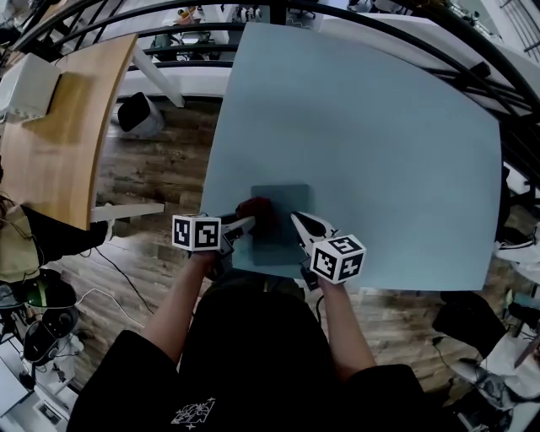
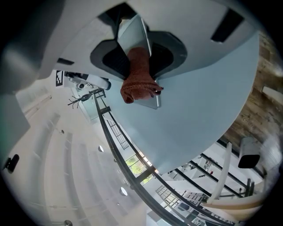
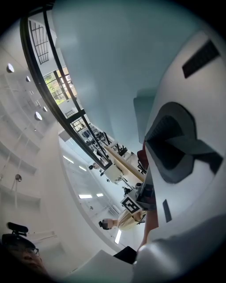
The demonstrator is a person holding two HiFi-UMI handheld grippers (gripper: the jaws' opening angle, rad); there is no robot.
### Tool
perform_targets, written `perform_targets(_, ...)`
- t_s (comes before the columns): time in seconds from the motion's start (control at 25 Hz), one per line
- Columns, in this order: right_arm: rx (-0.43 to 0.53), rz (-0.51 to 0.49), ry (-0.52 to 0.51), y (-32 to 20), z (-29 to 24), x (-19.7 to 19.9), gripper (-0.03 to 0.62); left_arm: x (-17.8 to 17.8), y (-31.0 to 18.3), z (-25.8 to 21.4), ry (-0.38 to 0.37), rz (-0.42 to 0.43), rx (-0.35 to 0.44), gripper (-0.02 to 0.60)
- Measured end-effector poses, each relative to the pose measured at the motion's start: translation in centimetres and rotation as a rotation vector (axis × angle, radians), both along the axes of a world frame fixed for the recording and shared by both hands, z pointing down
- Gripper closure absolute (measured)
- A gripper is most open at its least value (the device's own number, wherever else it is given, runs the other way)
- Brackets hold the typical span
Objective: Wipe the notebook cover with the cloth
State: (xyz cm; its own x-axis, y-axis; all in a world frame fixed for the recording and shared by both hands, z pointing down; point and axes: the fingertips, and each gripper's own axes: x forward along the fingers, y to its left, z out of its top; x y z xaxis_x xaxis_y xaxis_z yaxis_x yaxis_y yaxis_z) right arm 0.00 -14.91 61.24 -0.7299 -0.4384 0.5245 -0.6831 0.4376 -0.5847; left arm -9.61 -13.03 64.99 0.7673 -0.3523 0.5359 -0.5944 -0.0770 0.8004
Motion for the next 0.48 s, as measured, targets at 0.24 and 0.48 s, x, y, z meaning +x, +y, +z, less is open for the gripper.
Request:
perform_targets(0.24,0.005,-0.032,-0.006,0.4,-0.2,-0.1,0.589,-0.9,0.8,-0.2,-0.016,-0.046,-0.005,0.454)
perform_targets(0.48,0.026,-0.041,-0.011,0.7,-0.8,0.3,0.589,-2.0,1.5,-0.5,-0.026,-0.087,0.003,0.454)
